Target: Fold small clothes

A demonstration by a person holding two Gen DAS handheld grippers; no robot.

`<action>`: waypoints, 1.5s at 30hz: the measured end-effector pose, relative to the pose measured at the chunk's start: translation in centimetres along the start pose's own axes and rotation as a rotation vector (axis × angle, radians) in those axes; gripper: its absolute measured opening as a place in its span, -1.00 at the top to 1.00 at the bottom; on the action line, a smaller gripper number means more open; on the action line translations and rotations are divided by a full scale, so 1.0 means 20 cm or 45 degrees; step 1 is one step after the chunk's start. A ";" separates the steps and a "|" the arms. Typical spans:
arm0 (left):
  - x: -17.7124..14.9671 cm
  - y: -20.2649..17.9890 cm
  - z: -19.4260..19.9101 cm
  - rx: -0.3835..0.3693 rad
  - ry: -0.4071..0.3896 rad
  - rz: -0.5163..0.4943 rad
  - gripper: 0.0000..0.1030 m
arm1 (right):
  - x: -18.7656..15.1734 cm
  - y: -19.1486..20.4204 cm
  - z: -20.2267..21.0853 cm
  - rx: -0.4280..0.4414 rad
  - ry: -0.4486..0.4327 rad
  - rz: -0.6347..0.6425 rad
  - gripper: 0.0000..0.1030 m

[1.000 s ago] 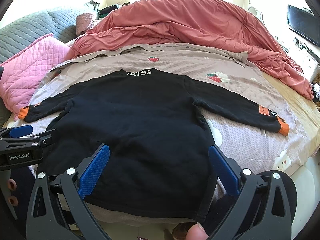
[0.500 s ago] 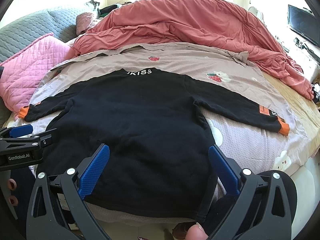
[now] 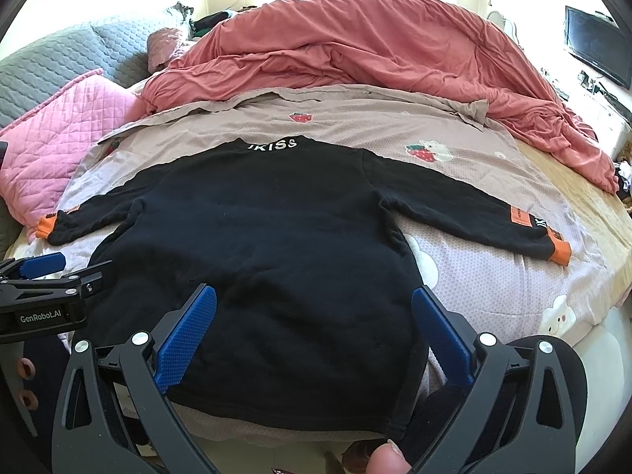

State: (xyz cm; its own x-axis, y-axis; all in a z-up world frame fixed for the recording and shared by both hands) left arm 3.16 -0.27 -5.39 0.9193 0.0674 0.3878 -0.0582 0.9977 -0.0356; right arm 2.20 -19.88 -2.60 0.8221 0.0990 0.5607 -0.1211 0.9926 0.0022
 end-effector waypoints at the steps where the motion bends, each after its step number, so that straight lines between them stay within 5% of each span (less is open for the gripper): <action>1: 0.00 0.00 0.00 -0.002 0.001 -0.002 -0.83 | 0.00 0.00 0.00 0.001 0.000 -0.001 -0.92; 19: 0.09 -0.01 -0.04 0.018 -0.009 -0.011 -0.83 | 0.06 -0.10 -0.02 0.000 0.016 -0.089 -0.92; 45: 0.58 -0.22 -0.23 0.045 -0.006 -0.041 -0.83 | 0.67 -0.51 -0.37 -0.168 -0.010 -0.333 -0.92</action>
State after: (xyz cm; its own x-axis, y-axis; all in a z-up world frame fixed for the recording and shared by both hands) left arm 15.84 -3.98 -4.93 0.9191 0.0354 0.3923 -0.0424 0.9991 0.0093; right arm 18.58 -28.17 -1.28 0.8116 -0.1611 0.5615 0.1679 0.9850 0.0399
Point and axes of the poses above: each gripper's, at about its wrist camera, not at the fingertips, and z roughly against the way its jaws point, y to its left, x to its top, the point moved 6 cm from there along -z, roughly the way its jaws point, and after that the axes turned 9 degrees about y, right-handed, at the moved point
